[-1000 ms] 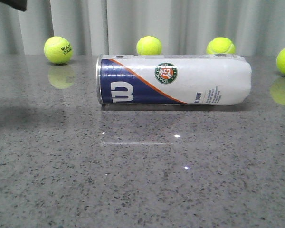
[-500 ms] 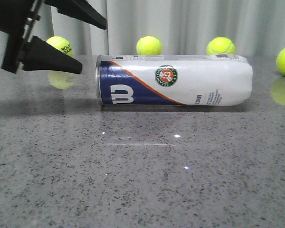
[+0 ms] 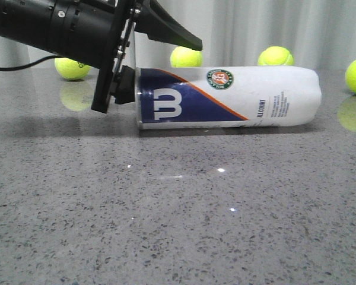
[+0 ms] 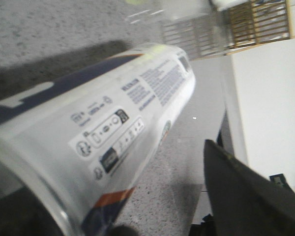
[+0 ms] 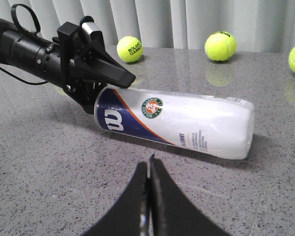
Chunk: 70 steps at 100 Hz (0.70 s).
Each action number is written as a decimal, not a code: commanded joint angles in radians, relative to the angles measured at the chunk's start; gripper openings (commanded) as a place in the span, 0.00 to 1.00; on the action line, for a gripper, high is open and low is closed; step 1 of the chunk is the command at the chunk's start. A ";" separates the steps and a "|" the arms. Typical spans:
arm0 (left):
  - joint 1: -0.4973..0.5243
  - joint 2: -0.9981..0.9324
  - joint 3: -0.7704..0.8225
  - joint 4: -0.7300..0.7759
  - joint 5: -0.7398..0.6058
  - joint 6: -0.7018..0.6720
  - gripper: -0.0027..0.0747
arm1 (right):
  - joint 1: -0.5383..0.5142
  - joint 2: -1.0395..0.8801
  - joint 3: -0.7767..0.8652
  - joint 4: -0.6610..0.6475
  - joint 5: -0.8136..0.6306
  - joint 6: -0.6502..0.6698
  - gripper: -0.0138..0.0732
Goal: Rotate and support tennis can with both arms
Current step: 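Move the left gripper to the can's metal end and grasp it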
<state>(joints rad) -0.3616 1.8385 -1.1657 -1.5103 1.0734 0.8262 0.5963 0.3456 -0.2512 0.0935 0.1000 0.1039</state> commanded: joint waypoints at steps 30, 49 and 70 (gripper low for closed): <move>-0.007 -0.036 -0.031 -0.089 0.094 0.016 0.21 | 0.000 0.004 -0.026 -0.010 -0.079 -0.009 0.09; -0.007 -0.036 -0.031 -0.089 0.111 0.018 0.07 | 0.000 0.004 -0.026 -0.010 -0.079 -0.009 0.09; -0.007 -0.036 -0.039 -0.112 0.182 0.107 0.01 | 0.000 0.004 -0.026 -0.010 -0.079 -0.009 0.09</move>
<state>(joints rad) -0.3616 1.8474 -1.1742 -1.5564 1.1674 0.8907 0.5963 0.3456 -0.2512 0.0929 0.1000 0.1039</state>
